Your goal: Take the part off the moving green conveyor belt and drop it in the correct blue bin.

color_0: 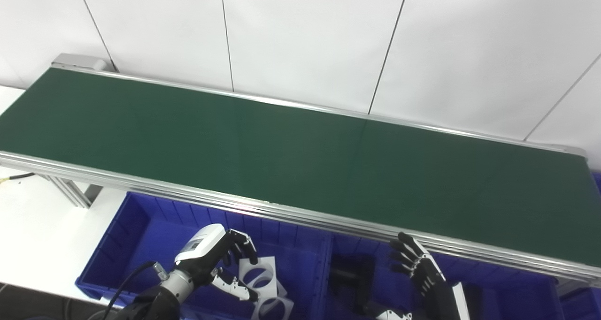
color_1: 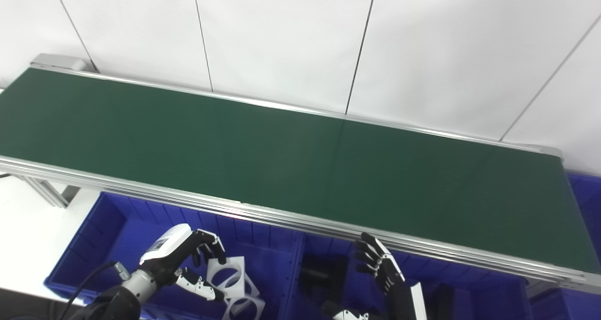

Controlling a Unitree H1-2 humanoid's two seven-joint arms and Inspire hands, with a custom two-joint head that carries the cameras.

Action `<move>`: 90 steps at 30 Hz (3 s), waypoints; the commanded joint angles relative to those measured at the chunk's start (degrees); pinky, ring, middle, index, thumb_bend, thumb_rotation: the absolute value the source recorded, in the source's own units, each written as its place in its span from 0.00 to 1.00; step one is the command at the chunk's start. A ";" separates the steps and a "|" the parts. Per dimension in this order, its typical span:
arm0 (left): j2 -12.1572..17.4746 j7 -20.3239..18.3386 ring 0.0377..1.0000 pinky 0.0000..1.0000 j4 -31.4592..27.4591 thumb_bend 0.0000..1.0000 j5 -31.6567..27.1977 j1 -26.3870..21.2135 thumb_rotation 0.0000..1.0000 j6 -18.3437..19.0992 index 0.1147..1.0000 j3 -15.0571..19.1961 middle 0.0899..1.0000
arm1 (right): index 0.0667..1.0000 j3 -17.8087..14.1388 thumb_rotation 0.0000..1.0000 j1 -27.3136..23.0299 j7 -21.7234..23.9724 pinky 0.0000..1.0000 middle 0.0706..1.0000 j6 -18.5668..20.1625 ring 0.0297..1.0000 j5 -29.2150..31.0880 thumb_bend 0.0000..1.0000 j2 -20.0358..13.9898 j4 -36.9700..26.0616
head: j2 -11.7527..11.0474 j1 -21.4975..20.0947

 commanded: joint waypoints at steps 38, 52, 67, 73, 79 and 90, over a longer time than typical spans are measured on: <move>-4.02 -13.26 0.84 0.83 -8.02 0.86 -45.32 4.34 0.15 -10.87 0.83 5.41 0.84 | 0.84 -0.57 0.27 -0.08 -0.20 0.70 0.79 0.20 0.77 -1.78 0.78 2.16 -1.03 | -1.06 -11.10; -4.16 -15.52 0.83 0.83 -4.93 0.87 -48.60 3.41 0.13 -14.19 0.81 7.46 0.83 | 0.85 -0.66 0.28 0.22 -0.14 0.71 0.80 1.07 0.77 -2.95 0.79 3.29 -1.32 | -0.91 -12.22; -4.63 -15.66 0.84 0.84 -5.15 0.86 -50.18 3.20 0.09 -14.12 0.81 7.88 0.83 | 0.84 -0.99 0.29 -0.22 0.03 0.71 0.79 1.39 0.77 -2.93 0.80 3.25 -1.13 | 0.35 -14.68; -4.64 -16.32 0.84 0.84 -4.19 0.85 -51.09 2.58 0.10 -15.35 0.81 7.92 0.83 | 0.84 -1.13 0.30 -0.32 -0.02 0.70 0.79 1.45 0.76 -3.21 0.80 3.24 -1.33 | 0.81 -17.57; -4.19 -16.99 0.86 0.85 -2.67 0.86 -52.10 2.21 0.13 -16.16 0.81 8.85 0.84 | 0.84 -0.72 0.30 -0.98 -0.52 0.70 0.80 0.92 0.77 -4.51 0.80 4.06 0.20 | 0.21 -21.88; -3.84 -17.66 0.86 0.85 -2.28 0.87 -52.96 2.10 0.11 -15.73 0.80 10.24 0.84 | 0.84 -0.37 0.36 -1.38 -0.72 0.68 0.79 1.75 0.75 -7.23 0.80 4.96 -0.02 | 0.65 -23.19</move>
